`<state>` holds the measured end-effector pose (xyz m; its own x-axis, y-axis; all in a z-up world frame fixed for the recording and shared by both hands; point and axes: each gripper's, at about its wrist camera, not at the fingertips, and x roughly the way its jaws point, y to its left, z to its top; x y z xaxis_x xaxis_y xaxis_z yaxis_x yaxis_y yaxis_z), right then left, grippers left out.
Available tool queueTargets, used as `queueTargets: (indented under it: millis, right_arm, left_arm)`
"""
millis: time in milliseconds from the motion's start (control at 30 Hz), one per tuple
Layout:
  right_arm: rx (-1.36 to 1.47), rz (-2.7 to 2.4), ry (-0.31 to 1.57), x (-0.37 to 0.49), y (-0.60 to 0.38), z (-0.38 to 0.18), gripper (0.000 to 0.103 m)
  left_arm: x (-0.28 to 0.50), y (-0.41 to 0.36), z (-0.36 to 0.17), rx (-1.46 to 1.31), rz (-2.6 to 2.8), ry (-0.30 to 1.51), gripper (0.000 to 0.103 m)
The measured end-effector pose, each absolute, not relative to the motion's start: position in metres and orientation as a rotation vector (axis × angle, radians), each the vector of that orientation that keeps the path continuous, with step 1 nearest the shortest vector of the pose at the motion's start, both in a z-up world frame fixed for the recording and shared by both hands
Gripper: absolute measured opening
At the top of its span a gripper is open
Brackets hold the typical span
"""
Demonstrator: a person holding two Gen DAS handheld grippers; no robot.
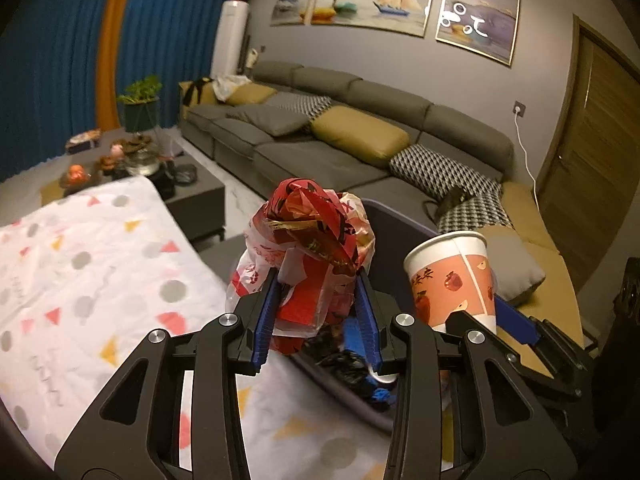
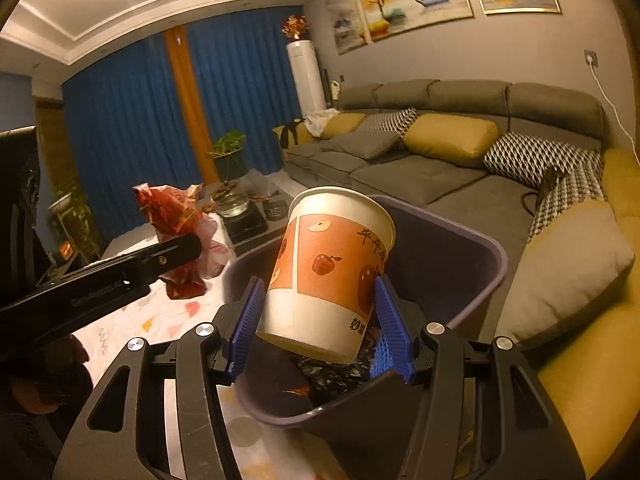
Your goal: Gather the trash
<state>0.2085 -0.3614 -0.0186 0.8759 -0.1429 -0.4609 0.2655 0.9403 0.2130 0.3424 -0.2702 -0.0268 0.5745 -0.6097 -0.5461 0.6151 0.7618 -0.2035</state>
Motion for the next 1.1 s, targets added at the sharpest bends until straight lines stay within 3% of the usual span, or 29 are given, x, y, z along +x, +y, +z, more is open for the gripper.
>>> queueTargets:
  millis: [167,433,567,833,900,1100]
  right_arm:
    - [0.286,-0.219,0.473,0.208,-0.374,-0.028,0.057]
    - [0.297,-0.235,0.468,0.202,-0.382,-0.029,0.068]
    - [0.284,-0.251,0.457,0.195,-0.383,-0.026,0.075]
    - [0.182,-0.280,0.434,0.172,-0.359,-0.011,0.090]
    - [0.168,-0.270,0.438,0.167,-0.351,-0.008,0.096]
    - [0.130,-0.222,0.407,0.140,-0.313,0.004,0.097]
  left_arm:
    - [0.350,-0.278,-0.042,-0.014,-0.736,0.689,0.047]
    - [0.355,-0.270,-0.047,-0.070,-0.730,0.712,0.078]
    - [0.353,-0.263,-0.046,-0.084,-0.703,0.718,0.081]
    - [0.310,-0.208,-0.024,-0.020,-0.469,0.587,0.097]
    - [0.291,-0.188,-0.018,-0.011,-0.398,0.549,0.097]
    - [0.239,-0.141,0.000,0.026,-0.240,0.479,0.097]
